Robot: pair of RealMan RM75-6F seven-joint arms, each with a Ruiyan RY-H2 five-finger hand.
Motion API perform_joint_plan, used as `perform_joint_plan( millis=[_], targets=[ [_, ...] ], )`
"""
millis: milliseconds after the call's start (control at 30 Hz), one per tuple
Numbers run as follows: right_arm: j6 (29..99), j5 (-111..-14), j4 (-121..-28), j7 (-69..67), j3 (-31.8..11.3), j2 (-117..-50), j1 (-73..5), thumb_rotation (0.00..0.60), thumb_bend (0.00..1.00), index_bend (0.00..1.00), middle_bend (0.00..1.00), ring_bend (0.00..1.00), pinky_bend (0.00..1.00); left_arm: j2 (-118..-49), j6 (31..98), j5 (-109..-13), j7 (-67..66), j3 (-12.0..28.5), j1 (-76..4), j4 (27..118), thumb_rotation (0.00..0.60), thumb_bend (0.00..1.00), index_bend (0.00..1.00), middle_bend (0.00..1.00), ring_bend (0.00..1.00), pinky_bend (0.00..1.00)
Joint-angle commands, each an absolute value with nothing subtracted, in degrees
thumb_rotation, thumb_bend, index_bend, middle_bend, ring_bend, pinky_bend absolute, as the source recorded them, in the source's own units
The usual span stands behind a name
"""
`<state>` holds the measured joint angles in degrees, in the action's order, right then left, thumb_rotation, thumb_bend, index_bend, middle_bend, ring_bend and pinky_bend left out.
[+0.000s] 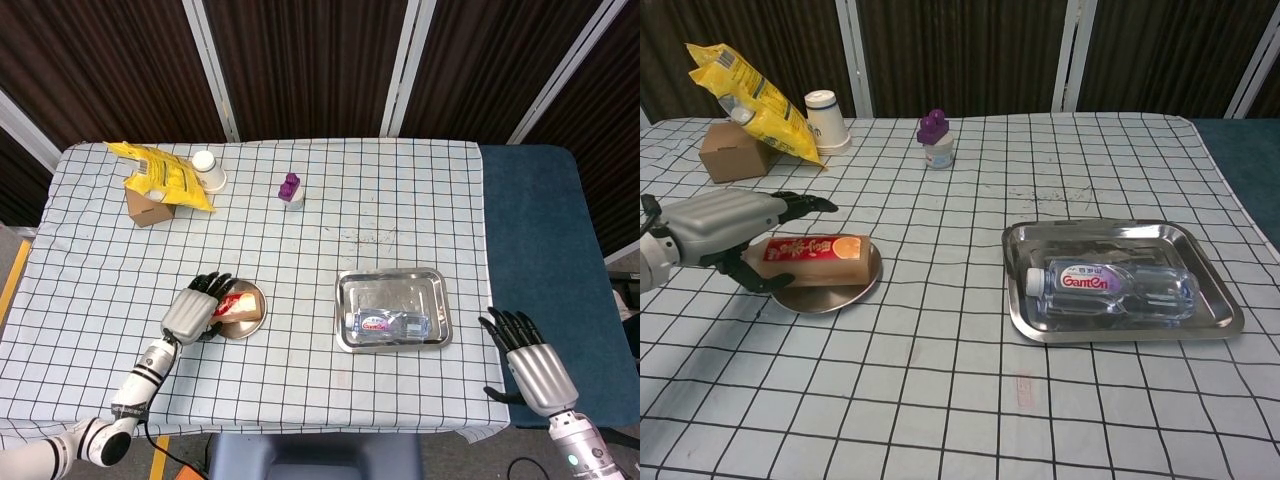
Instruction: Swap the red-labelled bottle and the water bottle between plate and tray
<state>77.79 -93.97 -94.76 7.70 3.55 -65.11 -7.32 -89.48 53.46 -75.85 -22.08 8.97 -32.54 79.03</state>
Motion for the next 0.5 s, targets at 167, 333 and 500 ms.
perform_joint_plan(
  millis=[167, 333, 500],
  targets=[
    [77.9, -93.2, -94.7, 7.5, 3.1, -65.1, -7.3, 0.6, 0.11, 0.0, 0.0, 0.0, 0.0, -90.4, 51.9, -73.1, -22.7, 9.0, -34.2, 77.8, 0.6, 0.4, 0.04, 0.15, 0.15, 0.24],
    [78.2, -92.8, -94.7, 7.6, 2.8, -65.2, -7.3, 0.6, 0.11, 0.0, 0.0, 0.0, 0.0, -90.2, 51.0, -71.2, -23.2, 8.8, -35.2, 78.3, 0.6, 0.4, 0.16, 0.36, 0.38, 0.41],
    [78.3, -92.7, -94.8, 7.3, 2.8, -65.1, -7.2, 0.6, 0.11, 0.0, 0.0, 0.0, 0.0, -90.0, 50.8, -70.5, -22.6, 8.8, -36.0, 78.4, 0.6, 0.42, 0.24, 0.47, 0.51, 0.59]
  ],
)
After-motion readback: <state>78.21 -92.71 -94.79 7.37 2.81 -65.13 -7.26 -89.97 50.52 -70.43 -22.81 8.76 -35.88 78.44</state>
